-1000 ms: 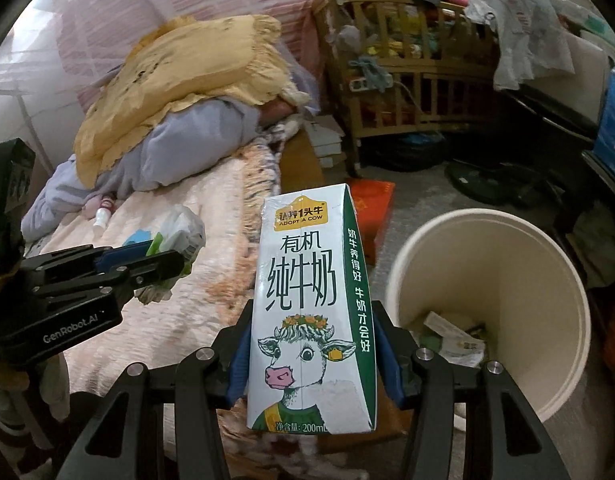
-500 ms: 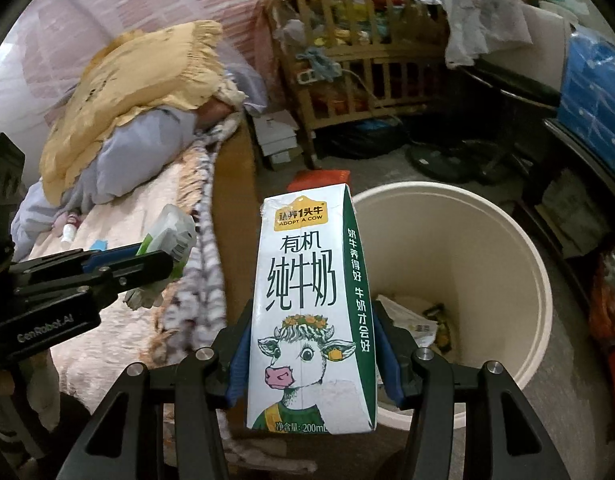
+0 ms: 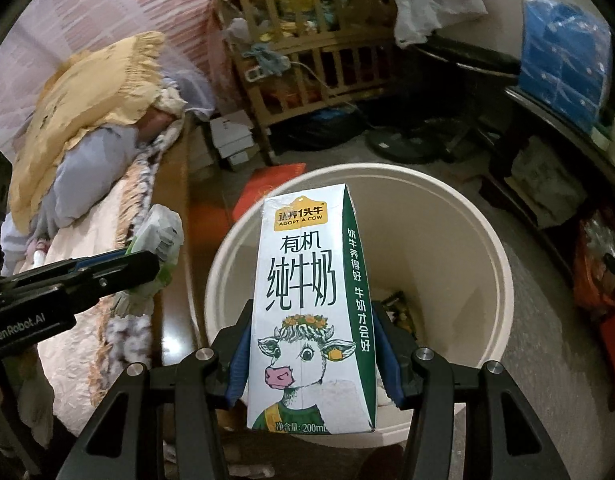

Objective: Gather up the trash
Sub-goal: 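Open both tools to drop tissue pack and milk carton into the bucket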

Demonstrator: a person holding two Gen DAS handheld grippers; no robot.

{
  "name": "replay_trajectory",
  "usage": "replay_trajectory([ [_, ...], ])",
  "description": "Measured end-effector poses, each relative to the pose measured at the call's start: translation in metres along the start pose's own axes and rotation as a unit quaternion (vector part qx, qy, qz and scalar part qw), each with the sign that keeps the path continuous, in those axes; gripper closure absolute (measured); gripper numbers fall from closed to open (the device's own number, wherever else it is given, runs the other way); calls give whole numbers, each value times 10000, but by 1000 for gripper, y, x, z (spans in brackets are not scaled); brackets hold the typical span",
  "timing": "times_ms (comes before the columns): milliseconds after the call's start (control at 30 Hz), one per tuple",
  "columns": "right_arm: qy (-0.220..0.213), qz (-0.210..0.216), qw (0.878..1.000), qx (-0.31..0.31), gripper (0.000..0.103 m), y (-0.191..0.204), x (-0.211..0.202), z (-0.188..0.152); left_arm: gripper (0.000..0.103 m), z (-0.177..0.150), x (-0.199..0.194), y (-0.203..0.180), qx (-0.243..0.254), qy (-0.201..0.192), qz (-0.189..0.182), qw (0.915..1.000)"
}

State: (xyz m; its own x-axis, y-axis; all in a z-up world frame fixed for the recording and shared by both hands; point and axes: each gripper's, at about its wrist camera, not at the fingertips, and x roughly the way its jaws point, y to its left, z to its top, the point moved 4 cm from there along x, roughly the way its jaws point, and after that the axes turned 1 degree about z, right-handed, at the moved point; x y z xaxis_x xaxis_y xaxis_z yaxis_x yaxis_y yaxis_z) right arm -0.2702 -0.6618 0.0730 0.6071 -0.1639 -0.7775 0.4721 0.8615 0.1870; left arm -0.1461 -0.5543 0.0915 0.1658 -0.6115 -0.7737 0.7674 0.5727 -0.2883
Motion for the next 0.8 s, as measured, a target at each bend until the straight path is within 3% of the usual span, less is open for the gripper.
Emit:
replay_trajectory([
  [400,195,-309,9987,359,52,-31,14,-3,75,4,35,-14,51,154,-226,9996],
  [533,228,-316,9984,415,52,-33,16,-5,56,6,36,-14,-56,169,-498,9986],
  [600,237,-318,9983,436,51,-32,17,-6,52,6,33,-12,-86,161,-539,9984],
  [800,239,-295,9980,507,50,-32,17,-6,50,7,26,-3,-190,146,-486,9985],
])
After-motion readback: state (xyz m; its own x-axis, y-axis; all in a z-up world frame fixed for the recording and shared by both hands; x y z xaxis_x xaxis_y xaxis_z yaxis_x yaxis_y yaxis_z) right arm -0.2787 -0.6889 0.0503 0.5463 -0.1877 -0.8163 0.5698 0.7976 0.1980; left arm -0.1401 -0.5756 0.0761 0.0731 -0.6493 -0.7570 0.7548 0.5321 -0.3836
